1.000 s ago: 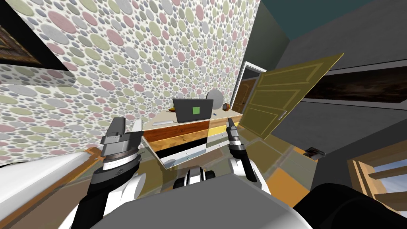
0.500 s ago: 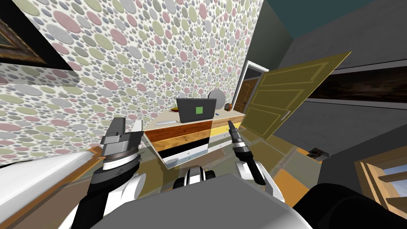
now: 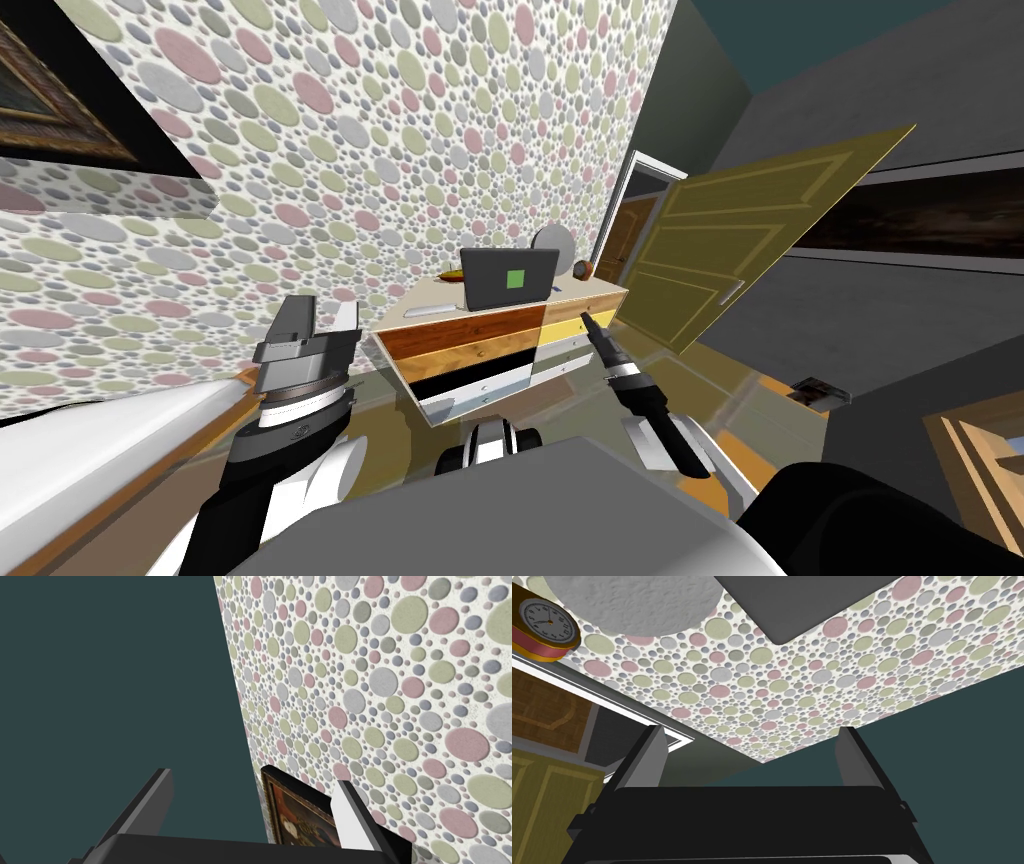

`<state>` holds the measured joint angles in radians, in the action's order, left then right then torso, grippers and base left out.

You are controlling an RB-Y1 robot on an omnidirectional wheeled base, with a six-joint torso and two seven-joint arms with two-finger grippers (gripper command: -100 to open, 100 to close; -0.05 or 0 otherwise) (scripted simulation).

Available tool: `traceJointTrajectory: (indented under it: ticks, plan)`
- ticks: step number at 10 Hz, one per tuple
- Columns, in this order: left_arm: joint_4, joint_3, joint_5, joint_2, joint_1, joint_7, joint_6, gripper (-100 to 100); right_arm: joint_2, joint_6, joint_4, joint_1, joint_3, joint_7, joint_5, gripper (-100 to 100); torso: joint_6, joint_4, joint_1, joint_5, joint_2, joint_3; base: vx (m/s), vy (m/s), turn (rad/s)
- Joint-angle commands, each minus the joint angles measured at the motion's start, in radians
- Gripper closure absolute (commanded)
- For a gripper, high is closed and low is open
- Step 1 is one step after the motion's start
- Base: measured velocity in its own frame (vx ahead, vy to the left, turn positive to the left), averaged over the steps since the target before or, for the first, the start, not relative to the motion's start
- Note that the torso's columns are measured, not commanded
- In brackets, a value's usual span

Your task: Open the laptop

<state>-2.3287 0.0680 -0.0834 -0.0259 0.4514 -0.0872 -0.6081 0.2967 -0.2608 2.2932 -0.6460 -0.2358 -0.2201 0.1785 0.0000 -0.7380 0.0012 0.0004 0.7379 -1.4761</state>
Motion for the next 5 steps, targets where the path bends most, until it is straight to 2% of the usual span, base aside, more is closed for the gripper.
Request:
traceJointTrajectory:
  ticks: [1, 2, 3, 5]
  plan:
    - [0.0, 0.0, 0.0, 0.0, 0.0, 0.0, 0.0, 0, 0.059, 0.027, -0.002, -0.044, -0.061, -0.011, 0.015, -100, 0.0, 0.0, -0.003, -0.001, 0.001, 0.0, 0.04, 0.076, 0.023]
    - [0.0, 0.0, 0.0, 0.0, 0.0, 0.0, 0.0, 0, 0.088, 0.045, -0.002, -0.07, -0.087, -0.02, 0.027, -100, 0.0, 0.0, -0.004, -0.001, 0.001, 0.0, 0.05, 0.099, 0.028]
    - [0.0, 0.0, 0.0, 0.0, 0.0, 0.0, 0.0, 0, 0.092, 0.045, -0.002, -0.07, -0.095, -0.02, 0.027, -100, 0.0, 0.0, -0.002, -0.001, 0.0, 0.0, 0.035, 0.075, 0.005]
    - [0.0, 0.0, 0.0, 0.0, 0.0, 0.0, 0.0, 0, 0.157, 0.082, -0.003, -0.122, -0.156, -0.037, 0.05, -100, 0.0, 0.0, 0.0, 0.0, 0.001, 0.001, 0.029, 0.109, 0.031]
